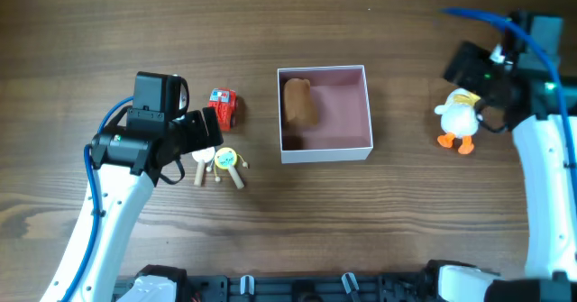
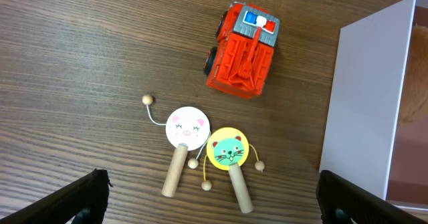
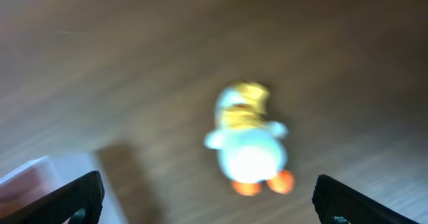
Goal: Pack container
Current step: 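Move the right gripper to the plush duck and grasp it, then carry the duck into the box beside the bear and release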
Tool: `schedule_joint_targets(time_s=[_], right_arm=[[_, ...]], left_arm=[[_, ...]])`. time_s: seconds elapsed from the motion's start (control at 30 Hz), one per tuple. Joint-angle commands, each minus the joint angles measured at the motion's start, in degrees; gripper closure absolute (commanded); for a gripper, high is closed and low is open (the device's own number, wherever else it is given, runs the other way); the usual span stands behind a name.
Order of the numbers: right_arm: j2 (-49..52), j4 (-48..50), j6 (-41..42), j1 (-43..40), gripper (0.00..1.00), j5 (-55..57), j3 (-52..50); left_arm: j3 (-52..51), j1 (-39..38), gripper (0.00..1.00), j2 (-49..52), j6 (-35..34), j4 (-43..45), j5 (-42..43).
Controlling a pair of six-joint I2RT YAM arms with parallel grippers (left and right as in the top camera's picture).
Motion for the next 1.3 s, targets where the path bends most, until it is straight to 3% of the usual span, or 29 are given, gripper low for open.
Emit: schedule_joint_targets(time_s=[0.0,0.17,0.33,0.43,0.5,0.6,0.73,0.83,0.93,1.03,1.1,1.27], right_arm=[[5.92,1.29,-0.61,-4.31,0.01,0.87,-5.79],[17.99,3.85,-6.71,-5.4,0.0,-4.09,-7.82],[25.31,6.49,-7.61,-5.4,0.02,-4.72,-7.82],[26.53,7.19,-5.6,-5.4,0.26,-4.81,-7.8],[25.46,7.28,-4.74,-5.31,0.57,-6.6,-7.28],[20.85,7.02,-4.74,-3.93,0.65,-8.66,-5.44],[10.43,5.9,-4.57,0.68,0.86,-9.42,-3.41],[1.36,5.68,-4.04,6.16,0.96,-13.31,-2.97],[-6.78,5.11,0.57,14.34,0.96,-15.69,-2.97],[-8.39,5.01,1.4,21.97,0.96,-15.63,-2.99],[-5.55,6.1,1.42,28.13,0.95,-13.09,-4.46],[5.62,11.21,3.1,31.87,0.96,-9.14,-7.58]], left_arm=[[0.9,-0.09,0.0,0.22,0.92,-0.02,-0.59],[0.9,-0.09,0.0,0.22,0.92,-0.02,-0.59],[0.9,-0.09,0.0,0.22,0.92,-0.02,-0.59],[0.9,-0.09,0.0,0.22,0.92,-0.02,-0.59],[0.9,-0.09,0.0,0.22,0.92,-0.02,-0.59],[0.9,-0.09,0.0,0.22,0.92,-0.02,-0.59],[0.9,-0.09,0.0,0.22,0.92,-0.02,-0.59],[0.9,-0.09,0.0,0.22,0.92,-0.02,-0.59],[0.9,-0.09,0.0,0.22,0.92,-0.02,-0.59],[0.9,-0.09,0.0,0.22,0.92,-0.02,-0.59],[0.9,-0.09,0.0,0.22,0.92,-0.02,-0.59],[0.9,-0.09,0.0,0.22,0.92,-0.02,-0.59]])
